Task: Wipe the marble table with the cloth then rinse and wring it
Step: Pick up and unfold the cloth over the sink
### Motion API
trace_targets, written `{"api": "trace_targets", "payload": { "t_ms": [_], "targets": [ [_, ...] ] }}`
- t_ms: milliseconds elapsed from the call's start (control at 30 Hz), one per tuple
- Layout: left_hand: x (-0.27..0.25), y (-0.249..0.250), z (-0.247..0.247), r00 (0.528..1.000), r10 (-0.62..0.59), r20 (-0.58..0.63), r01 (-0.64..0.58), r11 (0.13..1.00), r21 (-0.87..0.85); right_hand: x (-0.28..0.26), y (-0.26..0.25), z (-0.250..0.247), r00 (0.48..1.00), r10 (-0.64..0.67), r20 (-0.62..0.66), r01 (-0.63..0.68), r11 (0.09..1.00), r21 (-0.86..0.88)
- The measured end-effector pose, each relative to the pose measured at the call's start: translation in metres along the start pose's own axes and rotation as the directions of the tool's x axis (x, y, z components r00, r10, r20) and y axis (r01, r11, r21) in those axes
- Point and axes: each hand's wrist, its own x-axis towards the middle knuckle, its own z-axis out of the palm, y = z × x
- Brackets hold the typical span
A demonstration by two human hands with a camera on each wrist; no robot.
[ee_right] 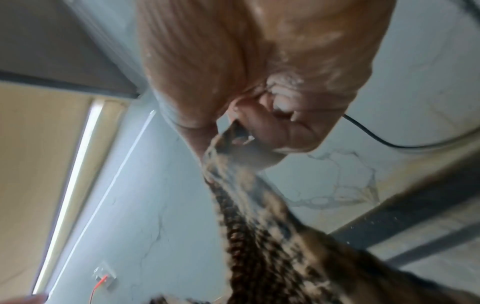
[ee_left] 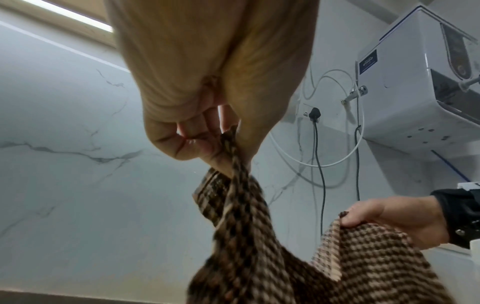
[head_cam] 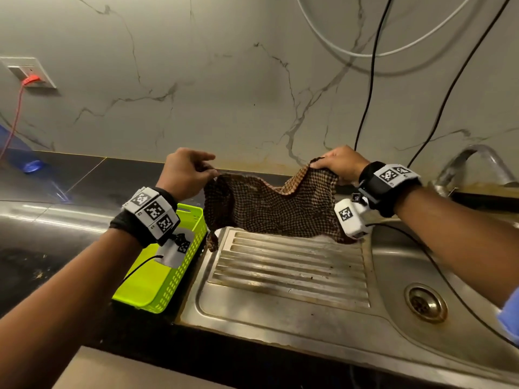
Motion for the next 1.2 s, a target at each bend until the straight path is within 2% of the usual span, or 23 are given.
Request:
{"api": "trace_targets", "payload": {
  "t_ms": [33,100,133,167,233,267,300,367,433,500,533,600,667,700,733,800,833,967,1100,1200],
  "targets": [
    [0.001,-0.004,-0.003,1.000,0.000,0.007,0.000,0.999,0.051,-0.001,0.002,0.000,0.999,0.047,0.019,-0.047,0.999,-0.021],
    [0.002,-0.014,-0.009,0.999,-0.009,0.048,0.001,0.985,0.172,-0.005,0.004,-0.001,0.982,0.116,0.147,-0.097,0.987,-0.127],
    [0.001,-0.017,-0.011,0.997,-0.021,0.077,0.004,0.976,0.217,-0.008,0.005,-0.002,0.972,0.116,0.206,-0.093,0.989,-0.119],
    [0.000,-0.020,-0.013,0.994,-0.031,0.106,0.004,0.968,0.250,-0.010,0.006,-0.003,0.969,0.086,0.233,-0.080,0.996,-0.037],
    [-0.002,-0.024,-0.014,0.986,-0.054,0.159,0.005,0.956,0.292,-0.010,0.008,-0.004,0.989,0.047,0.142,-0.081,0.967,0.243],
    [-0.003,-0.026,-0.014,0.981,-0.070,0.182,0.011,0.952,0.307,-0.007,0.011,-0.003,0.998,0.052,0.039,-0.061,0.958,0.282],
    [-0.004,-0.028,-0.014,0.975,-0.091,0.203,0.022,0.948,0.318,-0.004,0.013,-0.003,0.997,0.049,-0.060,-0.035,0.975,0.221],
    [-0.008,-0.032,-0.014,0.952,-0.159,0.262,0.069,0.944,0.322,0.000,0.018,-0.003,0.985,-0.006,-0.171,-0.015,0.992,-0.123],
    [-0.010,-0.037,-0.015,0.916,-0.219,0.335,0.114,0.945,0.305,0.000,0.020,-0.002,0.960,-0.081,-0.268,-0.037,0.911,-0.411],
    [-0.011,-0.041,-0.017,0.896,-0.227,0.381,0.111,0.947,0.303,-0.001,0.020,-0.005,0.940,-0.074,-0.332,-0.100,0.874,-0.476],
    [-0.010,-0.042,-0.017,0.897,-0.220,0.384,0.102,0.947,0.303,-0.001,0.019,-0.005,0.953,-0.026,-0.303,-0.139,0.848,-0.511],
    [-0.009,-0.043,-0.016,0.902,-0.203,0.380,0.095,0.954,0.284,-0.002,0.015,-0.006,0.989,0.128,-0.075,-0.148,0.812,-0.564],
    [-0.008,-0.044,-0.011,0.895,-0.189,0.404,0.115,0.973,0.201,-0.005,0.009,-0.005,0.967,0.169,0.191,-0.059,0.878,-0.476],
    [-0.008,-0.043,-0.009,0.886,-0.185,0.425,0.153,0.982,0.108,-0.007,0.007,-0.004,0.957,0.122,0.265,-0.027,0.941,-0.338],
    [-0.008,-0.041,-0.006,0.880,-0.184,0.437,0.205,0.979,-0.001,-0.007,0.007,-0.003,0.958,0.073,0.279,-0.028,0.987,-0.161],
    [-0.009,-0.036,0.001,0.898,-0.184,0.399,0.280,0.939,-0.198,-0.007,0.009,0.000,0.980,0.026,0.196,-0.053,0.990,0.134],
    [-0.010,-0.033,0.005,0.914,-0.182,0.362,0.289,0.920,-0.266,-0.009,0.009,0.003,0.988,0.037,0.148,-0.065,0.979,0.191],
    [-0.015,-0.016,0.022,0.958,-0.177,0.225,0.262,0.859,-0.440,-0.017,0.007,0.017,0.996,0.050,0.069,-0.064,0.975,0.211],
    [-0.022,-0.002,0.044,0.966,-0.187,0.179,0.254,0.815,-0.522,-0.029,0.000,0.048,0.995,0.089,-0.042,-0.063,0.905,0.421],
    [-0.026,0.003,0.061,0.944,-0.297,0.146,0.323,0.737,-0.594,-0.045,-0.005,0.081,0.996,0.046,-0.076,-0.005,0.884,0.468]
  ]
}}
